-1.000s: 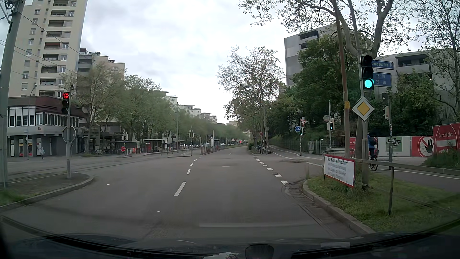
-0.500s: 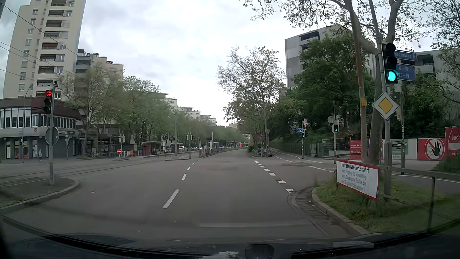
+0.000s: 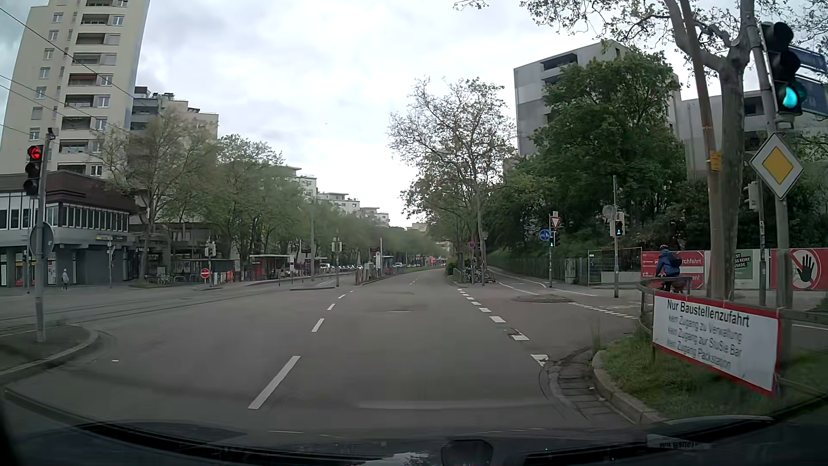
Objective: Follow the waypoints while adhering to traffic rules and regulations
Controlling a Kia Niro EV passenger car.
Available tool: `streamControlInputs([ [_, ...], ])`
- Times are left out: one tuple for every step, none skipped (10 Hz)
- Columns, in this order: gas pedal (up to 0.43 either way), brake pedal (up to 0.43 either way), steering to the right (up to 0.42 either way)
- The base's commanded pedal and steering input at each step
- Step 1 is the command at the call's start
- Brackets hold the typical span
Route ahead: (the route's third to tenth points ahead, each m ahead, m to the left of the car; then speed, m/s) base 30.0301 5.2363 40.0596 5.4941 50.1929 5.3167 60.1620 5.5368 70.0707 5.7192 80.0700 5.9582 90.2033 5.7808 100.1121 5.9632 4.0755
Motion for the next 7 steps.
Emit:
streamControlInputs([
  [0.268,0.000,-0.002],
  [0.268,0.000,0.000],
  [0.268,0.000,0.000],
  [0.260,0.000,0.000],
  [0.260,0.000,0.000],
  [0.260,0.000,0.000],
  [0.248,0.000,0.000],
])
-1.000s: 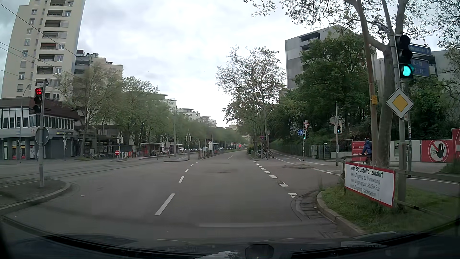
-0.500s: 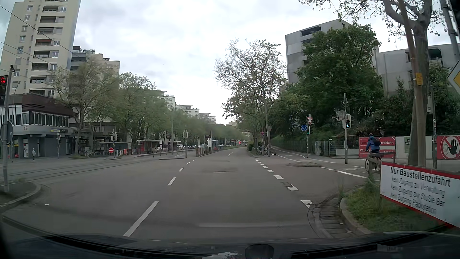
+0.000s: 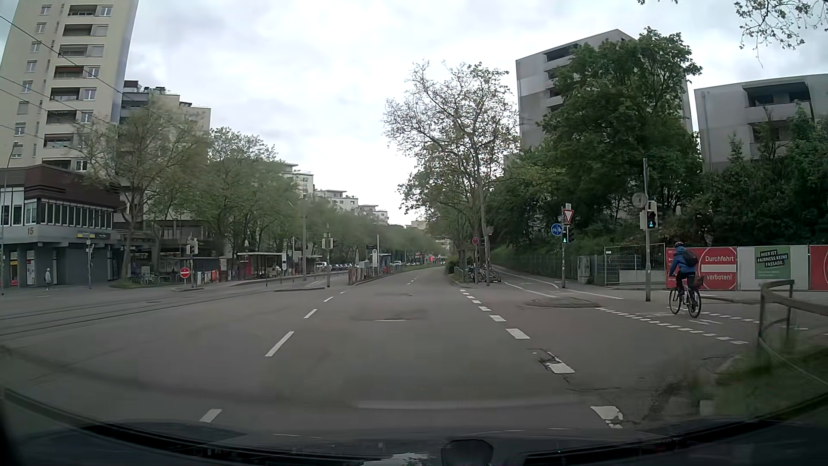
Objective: Follow the waypoints while adhering to traffic rules and regulations
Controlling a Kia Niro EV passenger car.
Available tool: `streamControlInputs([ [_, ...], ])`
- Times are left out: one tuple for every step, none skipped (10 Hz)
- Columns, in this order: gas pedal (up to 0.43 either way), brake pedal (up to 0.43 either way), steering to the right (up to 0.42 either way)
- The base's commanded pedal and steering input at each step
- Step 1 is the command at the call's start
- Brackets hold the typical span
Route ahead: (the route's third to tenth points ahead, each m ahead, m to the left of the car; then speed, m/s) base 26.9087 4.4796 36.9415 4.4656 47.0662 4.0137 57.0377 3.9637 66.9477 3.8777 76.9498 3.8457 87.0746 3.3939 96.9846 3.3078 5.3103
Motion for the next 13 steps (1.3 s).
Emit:
streamControlInputs([
  [0.240,0.000,0.000],
  [0.228,0.000,0.000],
  [0.228,0.000,0.001],
  [0.228,0.000,0.002],
  [0.220,0.000,0.001],
  [0.209,0.000,0.001],
  [0.209,0.000,0.001],
  [0.209,0.000,0.001],
  [0.197,0.000,0.001],
  [0.197,0.000,0.001],
  [0.189,0.000,0.000],
  [0.189,0.000,0.000],
  [0.189,0.000,0.000],
])
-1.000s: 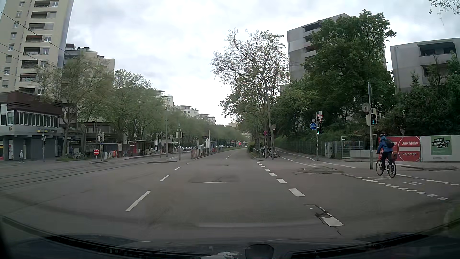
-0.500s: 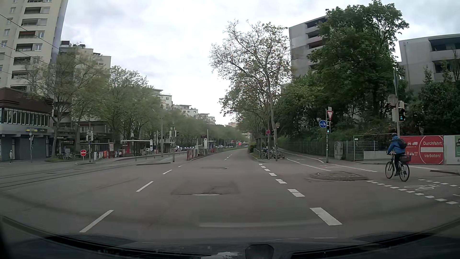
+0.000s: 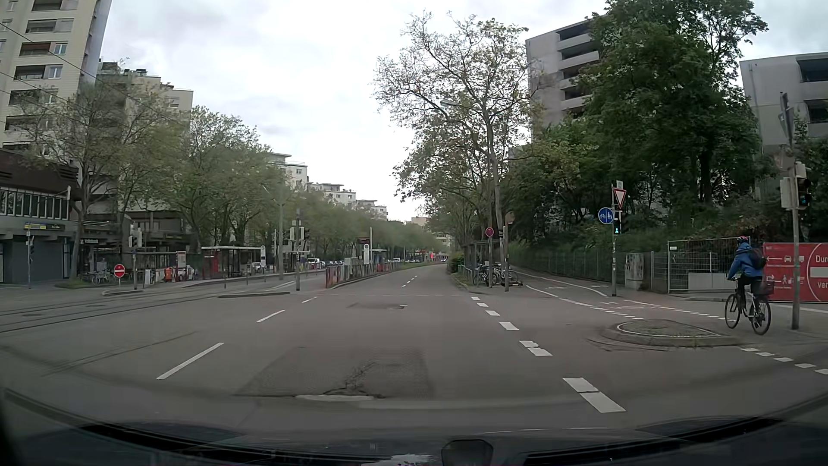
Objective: Follow the waypoints while adhering to traffic rules and regulations
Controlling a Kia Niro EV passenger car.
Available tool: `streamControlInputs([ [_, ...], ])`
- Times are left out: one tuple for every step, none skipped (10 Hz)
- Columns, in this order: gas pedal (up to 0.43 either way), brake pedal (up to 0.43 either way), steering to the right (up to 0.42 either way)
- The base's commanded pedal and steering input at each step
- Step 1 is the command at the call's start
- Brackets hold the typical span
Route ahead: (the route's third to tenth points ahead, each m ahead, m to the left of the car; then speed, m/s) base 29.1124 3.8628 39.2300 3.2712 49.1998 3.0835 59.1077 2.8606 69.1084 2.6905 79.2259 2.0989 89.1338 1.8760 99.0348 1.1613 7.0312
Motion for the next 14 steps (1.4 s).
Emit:
streamControlInputs([
  [0.189,0.000,0.000],
  [0.189,0.000,0.000],
  [0.189,0.000,-0.001],
  [0.189,0.000,-0.001],
  [0.189,0.000,-0.001],
  [0.189,0.000,-0.001],
  [0.189,0.000,-0.001],
  [0.189,0.000,-0.003],
  [0.189,0.000,-0.004],
  [0.189,0.000,-0.003],
  [0.189,0.000,0.001],
  [0.189,0.000,0.002],
  [0.189,0.000,0.001],
  [0.189,0.000,0.001],
])
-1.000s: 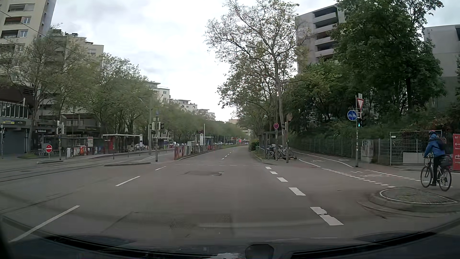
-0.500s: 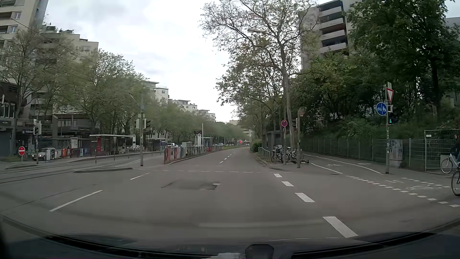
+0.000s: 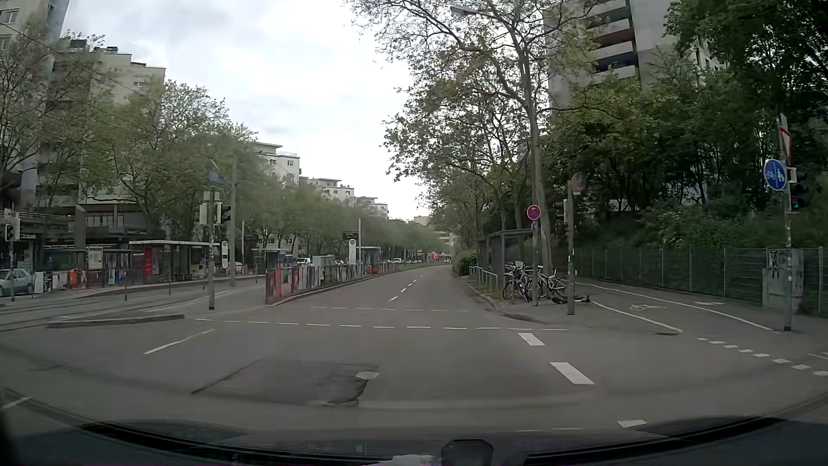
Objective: Follow the waypoints while adhering to traffic rules and regulations
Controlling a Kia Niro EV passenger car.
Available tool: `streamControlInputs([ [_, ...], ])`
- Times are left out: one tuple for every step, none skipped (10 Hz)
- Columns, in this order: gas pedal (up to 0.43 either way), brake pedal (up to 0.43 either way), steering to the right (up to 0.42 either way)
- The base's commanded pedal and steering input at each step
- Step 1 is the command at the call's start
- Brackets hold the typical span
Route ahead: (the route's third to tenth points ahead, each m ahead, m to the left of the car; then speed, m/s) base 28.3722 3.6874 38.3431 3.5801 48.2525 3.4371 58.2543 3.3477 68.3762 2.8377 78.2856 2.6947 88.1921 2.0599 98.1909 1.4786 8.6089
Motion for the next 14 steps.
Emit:
streamControlInputs([
  [0.189,0.000,0.003],
  [0.189,0.000,0.003],
  [0.189,0.000,0.001],
  [0.189,0.000,0.001],
  [0.177,0.000,0.001],
  [0.177,0.000,0.003],
  [0.177,0.000,0.001],
  [0.169,0.000,-0.002],
  [0.157,0.000,-0.002],
  [0.157,0.000,-0.001],
  [0.157,0.000,0.000],
  [0.157,0.000,0.000],
  [0.157,0.000,0.000],
  [0.157,0.000,0.000],
])
